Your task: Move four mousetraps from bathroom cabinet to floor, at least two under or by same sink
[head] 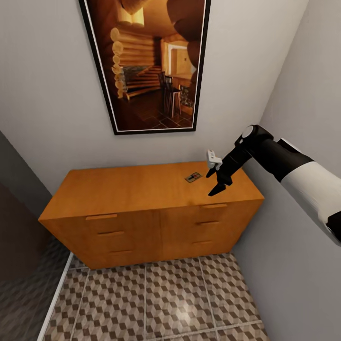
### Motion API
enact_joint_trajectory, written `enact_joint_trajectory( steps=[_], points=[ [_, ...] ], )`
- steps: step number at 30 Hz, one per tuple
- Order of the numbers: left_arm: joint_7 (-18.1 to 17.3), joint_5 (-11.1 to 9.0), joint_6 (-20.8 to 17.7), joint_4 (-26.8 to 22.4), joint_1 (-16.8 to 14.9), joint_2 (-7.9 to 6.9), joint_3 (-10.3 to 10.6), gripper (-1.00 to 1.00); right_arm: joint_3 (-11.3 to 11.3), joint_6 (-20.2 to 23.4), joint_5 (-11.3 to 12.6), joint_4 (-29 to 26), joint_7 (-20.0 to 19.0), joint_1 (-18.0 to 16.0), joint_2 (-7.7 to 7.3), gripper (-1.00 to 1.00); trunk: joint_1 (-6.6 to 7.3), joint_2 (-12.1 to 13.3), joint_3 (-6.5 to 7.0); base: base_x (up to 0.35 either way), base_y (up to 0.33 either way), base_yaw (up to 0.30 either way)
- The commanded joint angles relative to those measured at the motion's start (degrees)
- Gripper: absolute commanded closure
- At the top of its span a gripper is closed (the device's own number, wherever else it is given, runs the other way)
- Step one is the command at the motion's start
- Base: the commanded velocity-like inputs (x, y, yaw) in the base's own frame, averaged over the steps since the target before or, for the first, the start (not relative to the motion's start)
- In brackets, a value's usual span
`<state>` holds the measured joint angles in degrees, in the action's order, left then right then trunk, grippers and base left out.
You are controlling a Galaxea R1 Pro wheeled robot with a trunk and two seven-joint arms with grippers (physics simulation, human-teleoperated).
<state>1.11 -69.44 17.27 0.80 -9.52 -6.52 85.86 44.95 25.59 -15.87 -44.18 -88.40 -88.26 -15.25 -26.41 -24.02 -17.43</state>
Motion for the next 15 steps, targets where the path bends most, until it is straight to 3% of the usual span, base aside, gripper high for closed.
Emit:
enact_joint_trajectory(
  steps=[1, 15],
  points=[
    [0.1, -0.3, 0.1, 0.0, 0.3, 0.01, 0.5, -1.0, 0.1, 0.4, -0.1, 0.0, -0.2, -0.1, -0.06, -1.0, -0.03, -0.1, -0.1, 0.006, 0.0, 0.0],
    [0.1, -0.3, -0.2, 0.0, 1.6, 0.02, 0.4, -1.0, 0.1, -2.5, -0.3, 3.9, 0.3, -0.1, -0.17, -1.0, -0.03, -0.1, -0.1, 0.001, 0.0, 0.0]
  ],
)
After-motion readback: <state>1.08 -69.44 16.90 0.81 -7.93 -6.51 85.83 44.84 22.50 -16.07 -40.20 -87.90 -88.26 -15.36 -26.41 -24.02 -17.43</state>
